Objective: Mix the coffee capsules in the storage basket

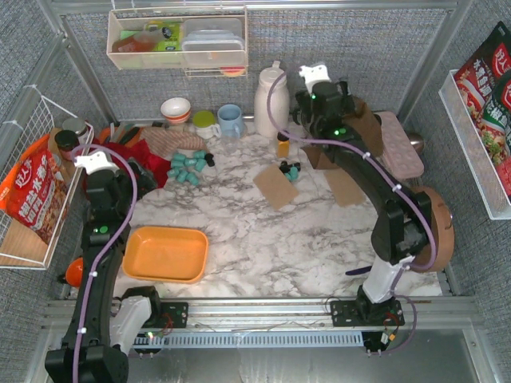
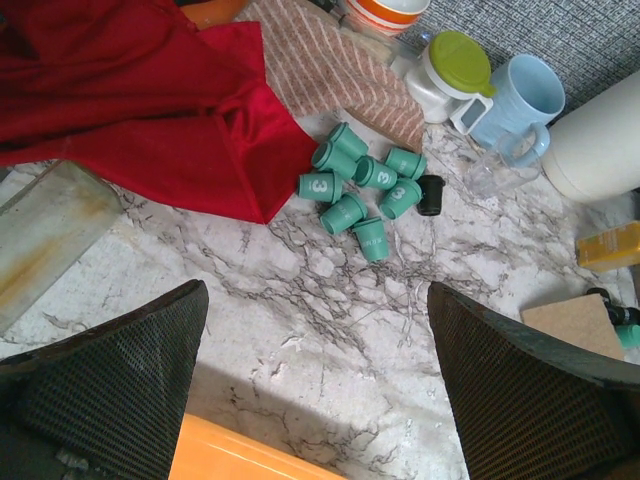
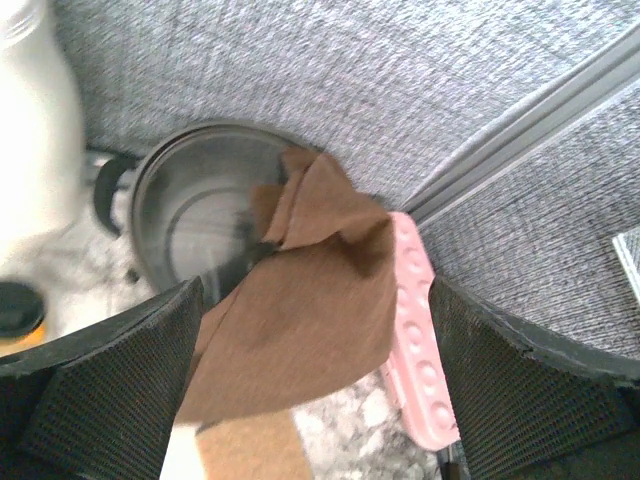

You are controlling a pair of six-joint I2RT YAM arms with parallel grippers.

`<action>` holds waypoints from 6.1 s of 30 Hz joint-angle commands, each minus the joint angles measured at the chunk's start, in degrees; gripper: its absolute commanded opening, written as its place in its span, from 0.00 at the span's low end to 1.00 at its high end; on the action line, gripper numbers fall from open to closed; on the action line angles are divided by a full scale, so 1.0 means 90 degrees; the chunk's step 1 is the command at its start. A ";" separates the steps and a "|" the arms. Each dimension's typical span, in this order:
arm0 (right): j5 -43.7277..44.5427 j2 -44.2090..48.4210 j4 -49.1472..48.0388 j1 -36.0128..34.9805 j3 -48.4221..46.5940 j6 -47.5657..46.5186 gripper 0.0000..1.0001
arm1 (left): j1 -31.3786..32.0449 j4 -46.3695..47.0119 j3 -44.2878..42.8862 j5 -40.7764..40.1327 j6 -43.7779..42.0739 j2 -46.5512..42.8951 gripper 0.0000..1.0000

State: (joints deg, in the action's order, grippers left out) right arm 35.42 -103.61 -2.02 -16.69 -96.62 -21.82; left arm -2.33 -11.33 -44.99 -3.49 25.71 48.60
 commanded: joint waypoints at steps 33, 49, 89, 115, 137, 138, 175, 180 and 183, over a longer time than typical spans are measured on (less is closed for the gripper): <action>-0.3723 0.1725 -0.1029 -0.0563 0.5260 0.3913 0.93 | -0.0002 0.0119 -0.0002 0.0186 -0.0027 0.0136 0.99; -0.4068 0.0960 -0.2416 -0.0336 0.5778 0.4442 0.83 | 0.0004 0.0136 -0.0083 0.0883 -0.0013 0.0662 0.99; -0.4770 0.0147 -0.3076 -0.0265 0.5422 0.4744 0.48 | 0.1171 -0.0300 -0.0375 0.0998 -0.0649 0.1252 0.99; -0.5498 0.0783 -0.2664 -0.0294 0.5325 0.5180 0.00 | 0.1250 -0.0487 -0.0486 0.0500 -0.0717 0.1185 0.99; -0.3198 0.4713 0.0030 -0.0422 0.5482 0.3962 0.00 | 0.1251 -0.0480 -0.0455 0.0388 -0.0797 0.0765 0.99; -0.2872 0.4946 0.0213 -0.0423 0.5516 0.3804 0.00 | 0.1253 -0.0479 -0.0457 0.0387 -0.0802 0.0758 0.99; -0.1235 0.4108 -0.1140 0.0780 0.6999 0.4332 0.00 | 0.1253 -0.0469 -0.0417 0.0441 -0.0845 0.0639 0.99; -0.1117 0.4130 -0.1005 0.0873 0.7048 0.4410 0.07 | 0.1245 -0.0469 -0.0411 0.0457 -0.0845 0.0636 0.99; -0.0941 0.4227 -0.0861 0.0938 0.7064 0.4434 0.23 | 0.1255 -0.0469 -0.0411 0.0463 -0.0851 0.0647 0.99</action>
State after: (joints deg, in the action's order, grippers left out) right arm 25.10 -66.46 -8.93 -8.84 -33.32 17.02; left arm 8.91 -15.14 -48.75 0.19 18.46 54.43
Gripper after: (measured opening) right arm 0.145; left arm 0.994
